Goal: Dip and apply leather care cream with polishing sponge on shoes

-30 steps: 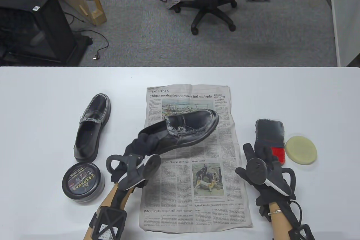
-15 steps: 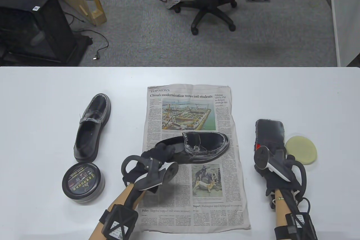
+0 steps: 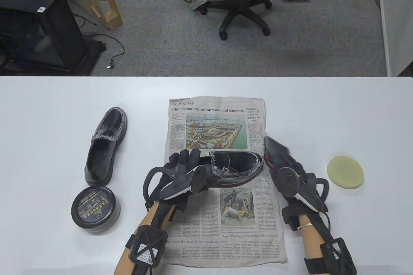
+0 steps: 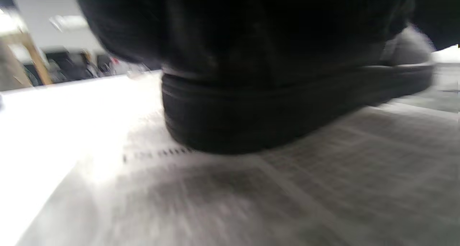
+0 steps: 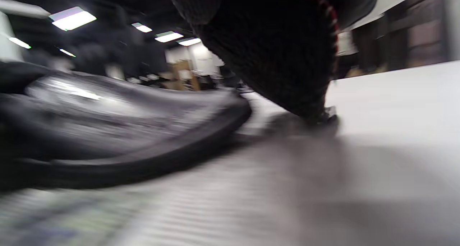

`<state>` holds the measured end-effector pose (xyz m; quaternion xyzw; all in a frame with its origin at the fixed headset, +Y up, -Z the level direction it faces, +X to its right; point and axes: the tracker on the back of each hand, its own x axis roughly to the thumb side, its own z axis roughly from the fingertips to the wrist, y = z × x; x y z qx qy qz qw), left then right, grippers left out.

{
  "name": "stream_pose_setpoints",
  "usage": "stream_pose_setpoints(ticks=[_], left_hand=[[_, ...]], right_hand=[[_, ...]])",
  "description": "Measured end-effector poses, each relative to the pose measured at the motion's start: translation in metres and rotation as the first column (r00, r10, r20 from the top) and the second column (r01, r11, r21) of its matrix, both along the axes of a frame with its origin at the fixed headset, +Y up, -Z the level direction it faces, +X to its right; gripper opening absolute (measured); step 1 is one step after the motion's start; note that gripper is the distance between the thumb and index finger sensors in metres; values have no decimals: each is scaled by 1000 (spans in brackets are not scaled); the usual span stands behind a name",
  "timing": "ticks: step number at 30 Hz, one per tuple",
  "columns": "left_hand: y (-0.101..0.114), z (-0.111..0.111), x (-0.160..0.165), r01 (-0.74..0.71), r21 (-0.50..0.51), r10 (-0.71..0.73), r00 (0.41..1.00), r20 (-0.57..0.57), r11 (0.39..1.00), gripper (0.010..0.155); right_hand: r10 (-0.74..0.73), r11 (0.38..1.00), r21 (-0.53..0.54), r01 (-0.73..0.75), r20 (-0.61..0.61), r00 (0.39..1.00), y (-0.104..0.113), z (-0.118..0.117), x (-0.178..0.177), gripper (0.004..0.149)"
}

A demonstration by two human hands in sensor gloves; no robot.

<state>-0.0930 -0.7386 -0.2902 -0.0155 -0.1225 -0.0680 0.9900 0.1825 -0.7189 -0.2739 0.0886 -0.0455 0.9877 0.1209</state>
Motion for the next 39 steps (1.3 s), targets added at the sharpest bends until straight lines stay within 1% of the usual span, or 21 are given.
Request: stream_pose_setpoints(ticks=[1, 2, 3, 4, 6, 7, 9, 11, 13, 14, 17, 19, 21, 23, 27, 29, 31, 33, 35, 37, 39], left_hand=[[-1, -2, 0, 2, 15, -2, 1000, 22, 1000, 95], [-1, -2, -1, 16, -15, -16, 1000, 23, 1000, 93], [-1, -1, -2, 30, -8, -30, 999, 27, 1000, 91], [-2, -2, -3, 36, 5, -36, 999, 34, 999, 90], [-4, -3, -4, 16, 12, -16, 999, 31, 1000, 88], [-4, -4, -4, 3, 7, -3, 1000, 31, 1000, 87], [-5, -5, -6, -19, -3, 19, 999, 38, 1000, 86], [-6, -5, -8, -25, 0, 25, 999, 39, 1000, 86], [-6, -5, -8, -25, -2, 25, 999, 38, 1000, 86], [-6, -4, -8, -20, 2, 20, 999, 33, 1000, 86], [-4, -4, -8, -12, 6, 11, 1000, 13, 1000, 85], [-4, -4, -7, 11, 5, -11, 1000, 12, 1000, 84], [-5, -4, -6, 22, 17, -23, 1000, 15, 1000, 83], [-5, -4, -5, 21, 17, -22, 1000, 16, 1000, 83], [-5, -5, -5, 24, 9, -25, 999, 33, 1000, 81], [-5, -6, -6, 6, -3, -6, 999, 40, 1000, 81], [-6, -6, -7, -2, -7, 2, 999, 42, 1000, 81], [-6, -6, -7, -4, -11, 4, 999, 46, 1000, 81], [-6, -7, -7, -10, -16, 10, 999, 50, 1000, 81], [-7, -7, -9, -30, -18, 31, 999, 42, 999, 82], [-7, -7, -9, -32, -19, 33, 999, 38, 999, 83]], right_hand=[[-48, 999, -16, 47, -56, 997, 1, -2, -18, 48], [-64, 998, -27, 62, -87, 994, 0, -4, -29, 48], [-86, 995, -60, 78, -148, 985, -1, -7, -45, 48], [-139, 987, -107, 119, -205, 969, -4, -9, -63, 48], [-231, 963, -197, 182, -265, 936, -9, -12, -91, 48], [-225, 966, -187, 178, -268, 937, -10, -13, -99, 49], [-138, 985, -134, 105, -265, 954, -13, -21, -111, 50], [-64, 990, -138, 32, -234, 970, -18, -30, -113, 56], [-36, 989, -149, 8, -184, 982, -21, -37, -107, 60], [-17, 989, -149, -1, -123, 992, -23, -44, -98, 58], [12, 982, -189, -16, -22, 1000, -28, -50, -71, 57], [41, 982, -182, -41, -2, 999, -30, -46, -58, 56], [126, 982, -138, -128, -18, 992, -32, -34, -50, 55], [150, 982, -105, -154, -41, 988, -32, -24, -48, 55], [124, 991, -37, -132, -176, 977, -28, 6, -64, 53], [75, 996, -33, -83, -211, 975, -24, 7, -73, 52], [-16, 998, -55, 3, -226, 974, -18, 2, -83, 51], [-89, 995, -71, 75, -225, 970, -12, -7, -90, 50], [-149, 987, -86, 134, -200, 968, -11, -21, -97, 49], [-125, 987, -124, 106, -159, 979, -17, -35, -100, 51], [-77, 984, -166, 60, -99, 992, -24, -48, -94, 53]])
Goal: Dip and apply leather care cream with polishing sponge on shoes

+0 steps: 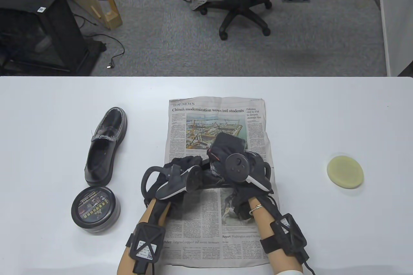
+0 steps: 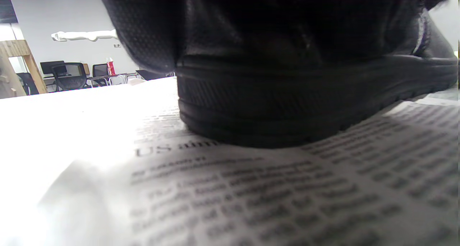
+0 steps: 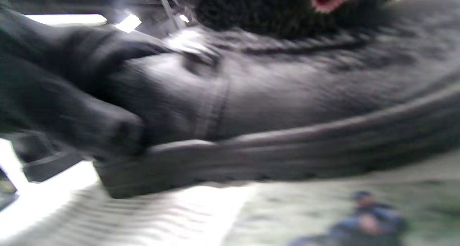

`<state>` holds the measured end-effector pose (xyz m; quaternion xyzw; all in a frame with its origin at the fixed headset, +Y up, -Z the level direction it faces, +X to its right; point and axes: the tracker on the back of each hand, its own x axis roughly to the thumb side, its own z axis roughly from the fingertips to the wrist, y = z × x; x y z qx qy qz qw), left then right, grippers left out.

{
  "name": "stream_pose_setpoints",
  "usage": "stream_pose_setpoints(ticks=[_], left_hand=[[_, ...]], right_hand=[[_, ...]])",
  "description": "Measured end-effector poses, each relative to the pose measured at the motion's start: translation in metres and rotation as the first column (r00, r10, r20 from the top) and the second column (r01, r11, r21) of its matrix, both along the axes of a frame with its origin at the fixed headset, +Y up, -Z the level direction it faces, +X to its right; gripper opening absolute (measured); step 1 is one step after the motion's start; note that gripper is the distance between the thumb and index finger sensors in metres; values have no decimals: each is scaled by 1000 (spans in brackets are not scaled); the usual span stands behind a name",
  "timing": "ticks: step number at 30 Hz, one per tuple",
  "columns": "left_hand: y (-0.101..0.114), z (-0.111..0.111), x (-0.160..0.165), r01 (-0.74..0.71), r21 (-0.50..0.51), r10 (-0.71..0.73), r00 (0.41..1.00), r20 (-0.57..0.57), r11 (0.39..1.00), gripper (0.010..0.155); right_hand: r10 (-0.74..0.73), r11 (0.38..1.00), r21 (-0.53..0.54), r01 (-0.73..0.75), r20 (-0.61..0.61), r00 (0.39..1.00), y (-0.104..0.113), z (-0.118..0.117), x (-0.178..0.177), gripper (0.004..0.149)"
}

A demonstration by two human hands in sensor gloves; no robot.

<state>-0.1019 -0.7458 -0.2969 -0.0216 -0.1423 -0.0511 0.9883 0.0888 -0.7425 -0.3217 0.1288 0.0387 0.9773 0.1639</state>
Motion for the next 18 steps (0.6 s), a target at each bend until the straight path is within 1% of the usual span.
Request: stream_pose_setpoints(ticks=[2, 3, 5, 6, 8, 9, 10, 11, 12, 14, 15, 18], left_hand=[[0, 0, 1, 23, 5, -23, 1000, -6, 1000, 82], [0, 0, 2, 29, 6, -29, 1000, -7, 1000, 83], [-1, 0, 1, 21, 16, -21, 1000, -8, 1000, 83], [-1, 0, 1, 17, 16, -17, 1000, -7, 1000, 83], [-1, 0, 1, 22, 16, -22, 1000, -8, 1000, 83], [0, 1, 2, 28, 17, -28, 1000, -7, 999, 82], [0, 1, 3, 31, 18, -31, 1000, -6, 999, 82], [0, 1, 3, 32, 18, -32, 999, -5, 999, 82], [0, 0, 3, 30, 13, -30, 1000, -4, 999, 82], [0, 0, 3, 33, 11, -33, 999, -3, 999, 81], [0, 0, 4, 40, 17, -40, 999, -2, 999, 82], [0, 0, 4, 42, 19, -42, 999, -1, 999, 83]], right_hand=[[26, 999, -35, -24, 62, 998, -3, -5, 13, 54], [66, 997, -48, -62, 80, 995, -5, -5, 22, 55], [120, 992, -39, -117, 93, 988, -6, 0, 37, 56], [143, 990, -26, -142, 88, 986, -7, 4, 41, 56], [203, 978, 43, -206, 66, 977, -10, 20, 48, 55], [215, 974, 63, -218, 51, 975, -11, 24, 48, 55], [232, 968, 96, -232, 13, 973, -12, 34, 47, 55], [232, 968, 105, -230, -8, 973, -12, 39, 46, 55], [202, 974, 117, -196, -45, 978, -10, 47, 41, 54], [135, 984, 129, -122, -93, 986, -7, 53, 35, 54], [52, 992, 123, -35, -134, 990, -4, 55, 26, 53], [-86, 987, 117, 107, -167, 982, 5, 52, 9, 52]])
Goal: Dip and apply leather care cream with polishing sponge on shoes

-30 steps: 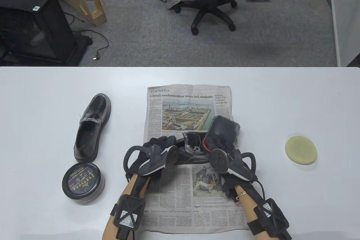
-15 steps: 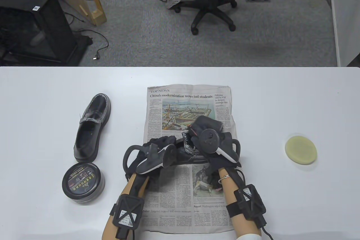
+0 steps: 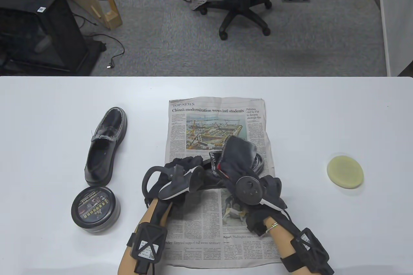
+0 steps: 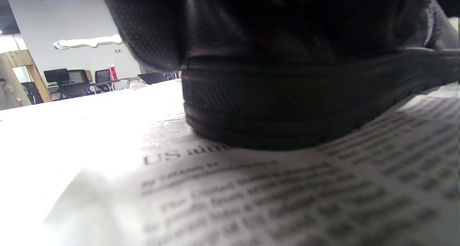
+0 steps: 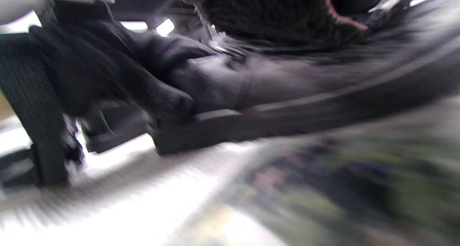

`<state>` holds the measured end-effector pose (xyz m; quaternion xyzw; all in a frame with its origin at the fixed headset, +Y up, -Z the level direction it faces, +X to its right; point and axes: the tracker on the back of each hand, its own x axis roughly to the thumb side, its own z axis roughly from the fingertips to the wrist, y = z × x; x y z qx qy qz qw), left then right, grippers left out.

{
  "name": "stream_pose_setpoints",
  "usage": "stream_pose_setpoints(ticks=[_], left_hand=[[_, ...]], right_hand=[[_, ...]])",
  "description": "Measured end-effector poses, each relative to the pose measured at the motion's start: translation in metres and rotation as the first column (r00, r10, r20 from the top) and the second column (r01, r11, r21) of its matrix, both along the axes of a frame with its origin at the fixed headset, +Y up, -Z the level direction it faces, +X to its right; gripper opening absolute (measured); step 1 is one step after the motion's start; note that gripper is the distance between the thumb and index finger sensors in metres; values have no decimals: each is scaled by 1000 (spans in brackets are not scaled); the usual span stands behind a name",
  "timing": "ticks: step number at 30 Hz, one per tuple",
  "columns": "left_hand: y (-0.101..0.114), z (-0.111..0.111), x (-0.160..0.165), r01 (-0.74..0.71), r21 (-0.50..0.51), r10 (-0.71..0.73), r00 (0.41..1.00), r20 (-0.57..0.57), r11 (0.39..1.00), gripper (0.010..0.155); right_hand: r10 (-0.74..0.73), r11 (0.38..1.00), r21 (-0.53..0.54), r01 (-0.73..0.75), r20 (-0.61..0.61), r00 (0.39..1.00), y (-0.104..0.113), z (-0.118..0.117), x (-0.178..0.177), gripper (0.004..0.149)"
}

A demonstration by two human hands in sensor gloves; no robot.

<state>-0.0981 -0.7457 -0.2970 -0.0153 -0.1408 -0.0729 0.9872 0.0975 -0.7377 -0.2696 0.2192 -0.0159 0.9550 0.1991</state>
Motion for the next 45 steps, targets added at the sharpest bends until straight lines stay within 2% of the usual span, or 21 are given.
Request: stream_pose_setpoints(ticks=[1, 5, 8, 10, 14, 17, 19, 22, 24, 26, 31, 33, 35, 39, 42, 45], left_hand=[[0, 0, 0, -1, 1, 1, 1000, 0, 1000, 83], [-1, 0, -1, -14, 3, 14, 1000, 3, 1000, 84], [-1, 0, -2, -25, 5, 25, 1000, -1, 1000, 84], [-1, 0, -1, -12, 8, 12, 1000, -7, 1000, 85], [-1, 0, -2, -16, 6, 16, 1000, -13, 1000, 85], [-1, 1, -1, -13, 10, 13, 1000, -15, 1000, 84], [0, -1, 0, 6, 3, -6, 1000, -8, 1000, 84], [0, -2, -1, -10, -22, 10, 1000, -4, 1000, 84], [0, -3, -1, -7, -22, 7, 1000, 0, 1000, 84], [0, -3, -1, -17, -33, 17, 1000, 2, 999, 84], [-2, -3, -4, -47, -29, 47, 999, 4, 998, 85], [-2, -2, -4, -35, -18, 35, 999, 0, 999, 85], [-2, -2, -4, -36, -12, 36, 999, -4, 999, 85], [-2, -1, -4, -35, -10, 35, 999, -10, 999, 85], [-2, -1, -4, -35, -9, 35, 999, -12, 999, 85], [-1, -1, -2, -23, -10, 23, 1000, -12, 1000, 84]], right_hand=[[-21, 1000, -3, 21, 3, 1000, 4, -6, -8, 51], [94, 991, 82, -103, 106, 990, 9, -33, -22, 49], [160, 984, 41, -170, 182, 970, 5, -49, -17, 48], [204, 978, -9, -207, 229, 952, 0, -55, 0, 49], [297, 955, -47, -293, 209, 932, -2, -43, 28, 50], [344, 938, -10, -347, 151, 927, -6, -21, 34, 51], [326, 944, 21, -329, 88, 941, -9, -1, 31, 51], [230, 973, 18, -230, 13, 973, -9, 11, 16, 51], [134, 991, 13, -134, -20, 991, -5, 8, 3, 51], [44, 998, -39, -46, -52, 998, -1, -2, -14, 51], [147, 988, -60, -145, 37, 988, 0, -37, -28, 52], [155, 982, -123, -140, 123, 980, -4, -50, -17, 53], [171, 979, -142, -146, 188, 967, -7, -55, 0, 53], [310, 948, -147, -283, 212, 927, -12, -46, 33, 53], [331, 941, -128, -314, 154, 931, -13, -24, 46, 54], [366, 930, -78, -360, 68, 928, -15, -1, 41, 54]])
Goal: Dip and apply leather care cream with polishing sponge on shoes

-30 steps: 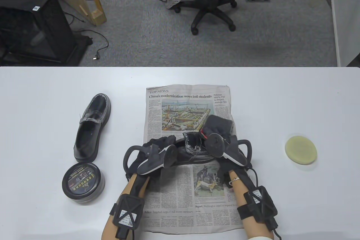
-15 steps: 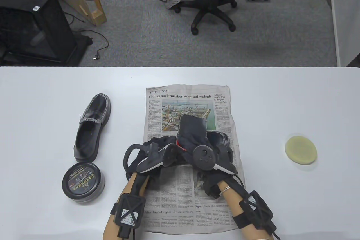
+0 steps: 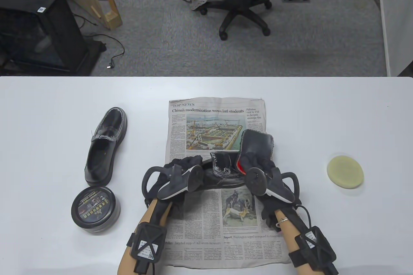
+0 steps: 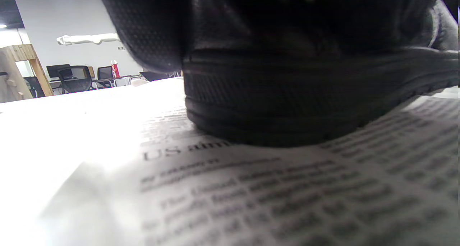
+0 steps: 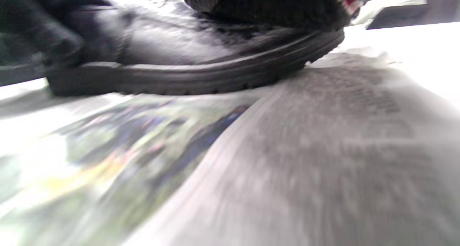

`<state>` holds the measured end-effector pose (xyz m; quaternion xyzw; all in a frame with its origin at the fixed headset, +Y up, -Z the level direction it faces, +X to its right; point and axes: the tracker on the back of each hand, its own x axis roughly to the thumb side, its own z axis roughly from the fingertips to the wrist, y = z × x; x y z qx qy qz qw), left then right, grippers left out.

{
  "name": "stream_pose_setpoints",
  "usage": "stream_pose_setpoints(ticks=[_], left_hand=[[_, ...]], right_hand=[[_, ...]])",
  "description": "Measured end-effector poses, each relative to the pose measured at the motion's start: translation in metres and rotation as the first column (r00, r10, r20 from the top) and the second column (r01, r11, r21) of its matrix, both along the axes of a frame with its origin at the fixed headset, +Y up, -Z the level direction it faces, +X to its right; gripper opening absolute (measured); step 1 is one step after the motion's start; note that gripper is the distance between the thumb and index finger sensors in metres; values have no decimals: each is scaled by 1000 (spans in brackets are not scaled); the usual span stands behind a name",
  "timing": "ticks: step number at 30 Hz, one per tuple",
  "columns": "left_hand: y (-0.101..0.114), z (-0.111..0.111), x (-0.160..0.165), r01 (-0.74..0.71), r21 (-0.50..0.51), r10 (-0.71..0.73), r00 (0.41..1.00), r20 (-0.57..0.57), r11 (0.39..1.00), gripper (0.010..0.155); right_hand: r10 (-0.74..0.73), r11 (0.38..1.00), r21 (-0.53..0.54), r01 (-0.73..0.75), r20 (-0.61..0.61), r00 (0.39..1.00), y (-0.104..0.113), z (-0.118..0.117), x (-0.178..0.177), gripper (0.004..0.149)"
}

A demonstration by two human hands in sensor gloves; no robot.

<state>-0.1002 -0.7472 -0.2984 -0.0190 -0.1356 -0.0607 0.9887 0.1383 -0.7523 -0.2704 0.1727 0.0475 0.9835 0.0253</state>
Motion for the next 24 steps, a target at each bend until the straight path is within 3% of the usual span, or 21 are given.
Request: stream_pose_setpoints(ticks=[4, 8, 12, 15, 20, 24], left_hand=[[0, -1, 1, 8, -20, -7, 1000, 12, 1000, 84], [0, -2, 0, -4, -31, 4, 1000, 13, 1000, 83], [-1, -2, 0, -3, -30, 4, 1000, 10, 1000, 85], [-1, -1, 0, 0, -17, 0, 1000, 9, 1000, 85], [-1, -1, 1, -1, -10, 1, 1000, 9, 1000, 85], [-1, -1, 1, 1, -9, -1, 1000, 11, 1000, 85]], right_hand=[[-132, 991, -11, 132, -106, 986, 6, 15, -27, 55], [-253, 968, -35, 250, -134, 958, 15, 0, -57, 55], [-217, 974, -70, 214, -40, 975, 14, -33, -69, 55], [-243, 963, -103, 250, 78, 967, 12, -50, -56, 57], [-75, 995, -53, 86, 178, 981, 3, -43, -12, 58], [45, 998, 42, -49, 87, 995, -2, -12, -5, 57]])
